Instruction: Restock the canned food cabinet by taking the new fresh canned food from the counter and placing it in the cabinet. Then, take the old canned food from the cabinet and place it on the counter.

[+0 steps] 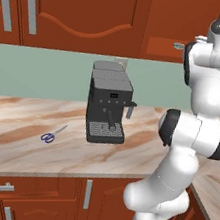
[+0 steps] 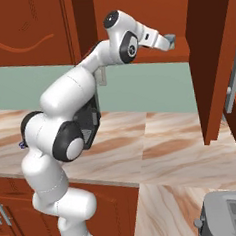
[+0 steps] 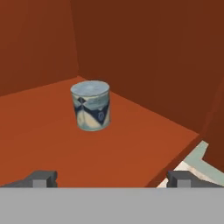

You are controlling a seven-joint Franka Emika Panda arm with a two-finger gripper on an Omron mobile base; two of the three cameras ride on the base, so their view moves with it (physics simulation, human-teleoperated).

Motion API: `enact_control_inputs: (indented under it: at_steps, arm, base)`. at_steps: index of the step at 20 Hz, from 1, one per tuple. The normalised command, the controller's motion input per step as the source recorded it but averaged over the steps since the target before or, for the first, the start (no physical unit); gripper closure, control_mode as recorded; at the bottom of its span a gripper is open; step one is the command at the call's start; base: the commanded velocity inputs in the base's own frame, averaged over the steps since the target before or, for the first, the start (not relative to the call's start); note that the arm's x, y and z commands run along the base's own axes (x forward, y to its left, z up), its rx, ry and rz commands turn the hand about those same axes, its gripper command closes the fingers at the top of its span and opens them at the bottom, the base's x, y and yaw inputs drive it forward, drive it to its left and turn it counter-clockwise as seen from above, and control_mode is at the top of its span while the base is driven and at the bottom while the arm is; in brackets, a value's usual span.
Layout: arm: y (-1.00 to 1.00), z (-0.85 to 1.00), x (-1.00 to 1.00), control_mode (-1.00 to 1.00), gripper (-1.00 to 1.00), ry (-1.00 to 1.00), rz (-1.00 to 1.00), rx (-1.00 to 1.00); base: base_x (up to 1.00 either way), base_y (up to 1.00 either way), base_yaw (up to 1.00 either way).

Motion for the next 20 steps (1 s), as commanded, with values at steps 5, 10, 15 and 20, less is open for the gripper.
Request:
enact_control_inputs:
  at_steps: [5, 10, 15, 20]
  arm:
    - [-0.08, -0.12, 0.17, -1.0, -1.0, 0.0, 0.0, 0.0]
    - [-0.19, -0.08, 0.23, -1.0, -1.0, 0.0, 0.0, 0.0]
    - [-0.2, -0.04, 0.32, -1.0, -1.0, 0.0, 0.0, 0.0]
    - [-0.08, 0.0, 0.27, -1.0, -1.0, 0.0, 0.0, 0.0]
  base:
    - [0.0, 0.0, 0.0]
    - [0.0, 0.0, 0.0]
    - [0.0, 0.0, 0.0]
    - [0.0, 0.0, 0.0]
